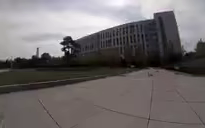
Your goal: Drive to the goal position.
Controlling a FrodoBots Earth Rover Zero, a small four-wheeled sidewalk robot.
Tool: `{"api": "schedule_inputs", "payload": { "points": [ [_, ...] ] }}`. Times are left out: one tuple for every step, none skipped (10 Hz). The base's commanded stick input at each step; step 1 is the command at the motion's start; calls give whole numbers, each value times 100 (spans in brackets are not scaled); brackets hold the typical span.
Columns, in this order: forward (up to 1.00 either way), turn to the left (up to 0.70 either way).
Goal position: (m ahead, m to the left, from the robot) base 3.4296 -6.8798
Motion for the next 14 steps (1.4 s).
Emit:
{"api": "schedule_inputs", "payload": {
  "points": [
    [70,-27],
    [70,-27],
    [70,-27],
    [70,-27],
    [70,-27],
    [70,-27],
    [70,-27],
    [70,-27],
    [70,-27],
    [70,-27],
    [70,-27],
    [70,-27],
    [70,-27],
    [70,-27]
  ]
}}
